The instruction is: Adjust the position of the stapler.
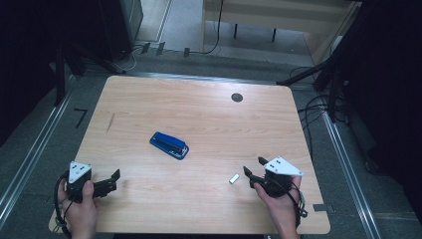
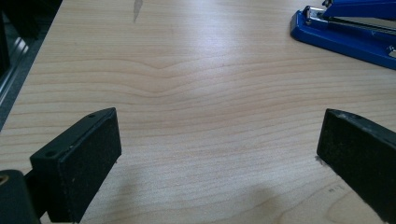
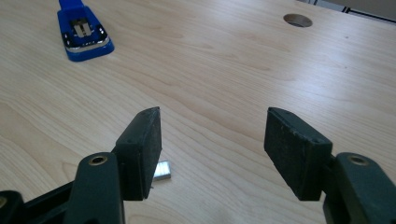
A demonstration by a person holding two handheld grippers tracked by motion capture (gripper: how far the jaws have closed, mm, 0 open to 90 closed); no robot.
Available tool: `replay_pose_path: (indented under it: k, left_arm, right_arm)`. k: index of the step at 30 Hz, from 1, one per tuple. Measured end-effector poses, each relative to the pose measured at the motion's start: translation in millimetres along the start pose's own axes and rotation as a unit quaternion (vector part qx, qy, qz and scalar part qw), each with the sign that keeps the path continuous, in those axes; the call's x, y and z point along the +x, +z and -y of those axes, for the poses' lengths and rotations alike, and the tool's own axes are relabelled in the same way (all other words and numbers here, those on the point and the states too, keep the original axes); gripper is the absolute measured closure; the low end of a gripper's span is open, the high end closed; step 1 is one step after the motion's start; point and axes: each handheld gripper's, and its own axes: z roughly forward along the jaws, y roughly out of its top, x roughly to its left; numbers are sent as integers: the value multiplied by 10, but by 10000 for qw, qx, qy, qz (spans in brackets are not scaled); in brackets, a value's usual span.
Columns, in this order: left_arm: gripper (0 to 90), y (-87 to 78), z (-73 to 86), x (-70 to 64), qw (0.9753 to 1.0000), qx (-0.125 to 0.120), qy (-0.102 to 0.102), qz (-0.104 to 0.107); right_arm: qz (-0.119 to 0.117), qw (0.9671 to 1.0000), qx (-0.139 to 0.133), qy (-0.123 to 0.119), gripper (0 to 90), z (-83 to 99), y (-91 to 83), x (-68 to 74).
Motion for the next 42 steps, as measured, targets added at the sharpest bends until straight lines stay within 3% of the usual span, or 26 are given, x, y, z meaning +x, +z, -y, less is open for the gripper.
replay_pose_path:
  k: [10,16,28,37,42]
  left_arm:
    - [3,8,-3,-11,10000,30,51,6]
    - [3,9,-4,-34,9998,17,182,6]
    - [3,12,-7,-20,9999,38,128,21]
    - [3,15,-7,-20,9999,35,122,26]
    - [3,14,-6,-25,9999,29,134,18]
  right_arm:
    - [-240,9994,118,-204,430,-121,223,207]
    - [-399,9987,162,-272,462,-221,338,275]
    - [-665,9966,142,-461,482,-528,547,401]
    - [-1012,9919,320,-694,513,-678,801,560]
    - [-1109,9906,413,-690,508,-742,918,613]
